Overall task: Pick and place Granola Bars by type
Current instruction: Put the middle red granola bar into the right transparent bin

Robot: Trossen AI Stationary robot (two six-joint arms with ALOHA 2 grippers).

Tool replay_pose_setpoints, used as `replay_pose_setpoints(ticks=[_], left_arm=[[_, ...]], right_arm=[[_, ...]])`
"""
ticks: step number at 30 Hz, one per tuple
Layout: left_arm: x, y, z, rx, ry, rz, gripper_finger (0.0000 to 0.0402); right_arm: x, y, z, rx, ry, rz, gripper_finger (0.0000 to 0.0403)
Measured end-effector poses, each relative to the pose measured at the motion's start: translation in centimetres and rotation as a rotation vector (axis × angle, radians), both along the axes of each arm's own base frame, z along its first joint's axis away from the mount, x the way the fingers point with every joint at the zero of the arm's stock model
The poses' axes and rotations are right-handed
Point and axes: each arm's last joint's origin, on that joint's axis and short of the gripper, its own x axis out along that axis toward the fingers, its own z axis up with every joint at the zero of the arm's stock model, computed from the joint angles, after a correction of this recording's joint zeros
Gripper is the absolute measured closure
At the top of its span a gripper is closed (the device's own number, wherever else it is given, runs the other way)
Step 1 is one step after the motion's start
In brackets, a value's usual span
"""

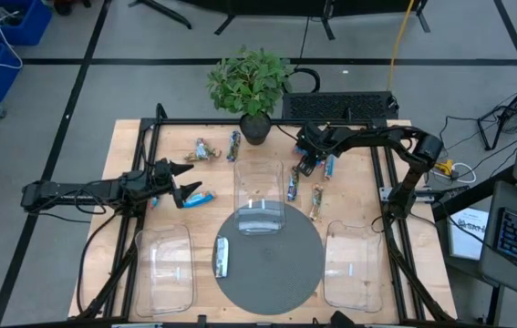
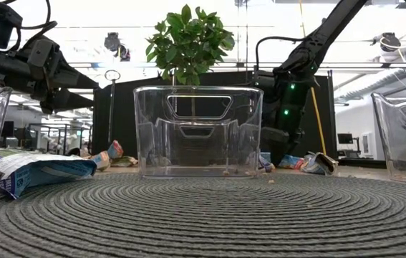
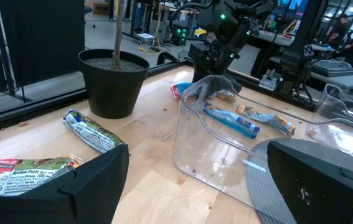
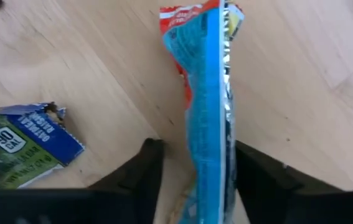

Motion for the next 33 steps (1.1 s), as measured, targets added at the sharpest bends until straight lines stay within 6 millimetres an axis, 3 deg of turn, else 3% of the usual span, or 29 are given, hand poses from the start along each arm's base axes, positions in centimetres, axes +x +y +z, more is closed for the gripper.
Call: replay_pose_setpoints(ticks=[8, 14, 22, 33], left_arm=[[0.0, 0.0, 0.0, 0.000, 0.000, 0.000, 0.0023], [0.0, 0.0, 0.0, 0.000, 0.000, 0.000, 0.0023], [0.0, 0.0, 0.0, 0.000, 0.000, 0.000, 0.0023], [0.0, 0.0, 0.0, 0.000, 0.000, 0.000, 0.0023]], right_arm=[[0.0, 0.0, 0.0, -0.011, 0.012, 0.018, 0.0383], [-0.8, 0.4, 1.2, -0.011, 0.056, 0.033, 0.0392], [-1.7, 2.3, 7.0, -0.051, 0.009, 0.077, 0.0394], [-3.0, 6.5, 17.2, -0.074, -0.078, 0.141, 0.0395]])
